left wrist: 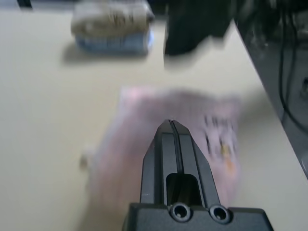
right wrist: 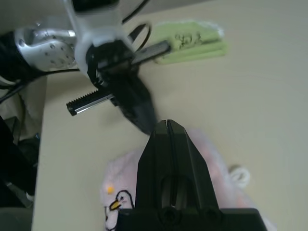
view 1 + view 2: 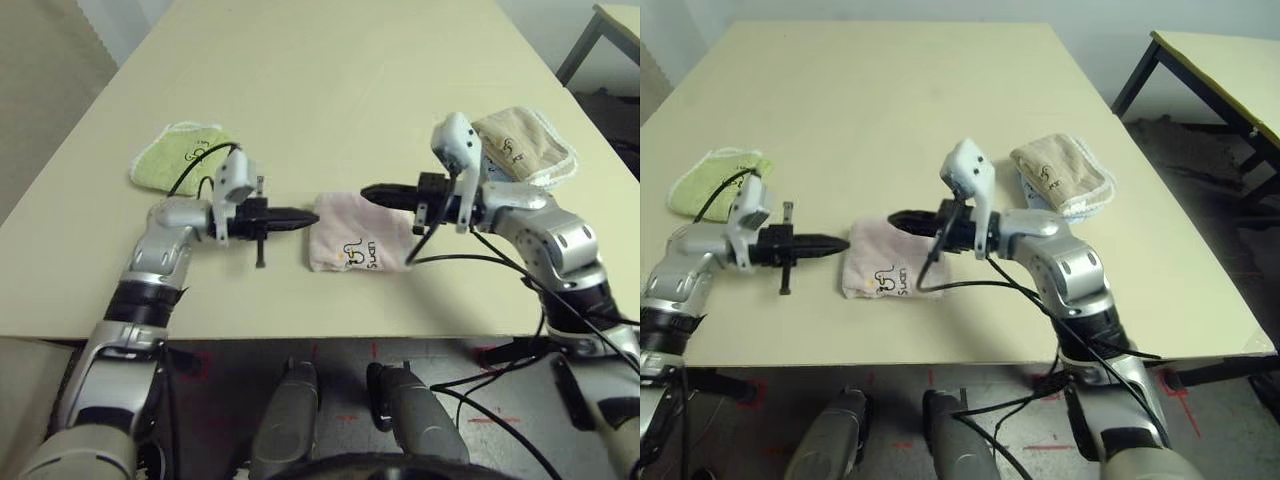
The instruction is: Fold the towel and set it aside.
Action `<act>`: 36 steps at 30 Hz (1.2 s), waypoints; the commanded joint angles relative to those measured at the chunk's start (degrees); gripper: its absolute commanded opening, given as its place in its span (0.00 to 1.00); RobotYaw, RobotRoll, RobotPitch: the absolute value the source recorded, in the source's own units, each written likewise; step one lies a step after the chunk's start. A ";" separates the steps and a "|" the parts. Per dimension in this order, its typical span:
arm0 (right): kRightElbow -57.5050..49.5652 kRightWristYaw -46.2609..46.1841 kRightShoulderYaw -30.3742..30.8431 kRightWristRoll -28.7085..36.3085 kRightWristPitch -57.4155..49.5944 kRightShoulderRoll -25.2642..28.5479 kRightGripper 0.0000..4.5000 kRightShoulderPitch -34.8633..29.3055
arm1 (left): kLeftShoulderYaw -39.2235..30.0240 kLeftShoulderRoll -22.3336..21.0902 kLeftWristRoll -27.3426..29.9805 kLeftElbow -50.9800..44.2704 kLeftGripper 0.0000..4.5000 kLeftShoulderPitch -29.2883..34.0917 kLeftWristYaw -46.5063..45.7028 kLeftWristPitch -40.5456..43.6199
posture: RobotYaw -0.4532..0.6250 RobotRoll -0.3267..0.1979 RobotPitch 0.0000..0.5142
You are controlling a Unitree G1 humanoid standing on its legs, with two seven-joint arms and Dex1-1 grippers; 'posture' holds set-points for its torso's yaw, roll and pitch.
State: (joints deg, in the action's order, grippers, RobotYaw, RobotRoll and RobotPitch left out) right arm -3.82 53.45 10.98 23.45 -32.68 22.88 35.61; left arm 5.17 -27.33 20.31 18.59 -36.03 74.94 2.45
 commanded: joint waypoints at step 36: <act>5.92 8.37 -3.58 -9.08 9.92 14.31 0.62 -2.37 | -3.81 -12.33 9.94 -0.41 0.58 3.34 -9.45 64.71 | 0.43 0.62 0.27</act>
State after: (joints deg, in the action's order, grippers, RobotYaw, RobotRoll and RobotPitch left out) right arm 2.75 60.76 6.58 14.72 -23.74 36.59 33.40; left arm 0.51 -39.67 28.92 19.56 -31.71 67.84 58.82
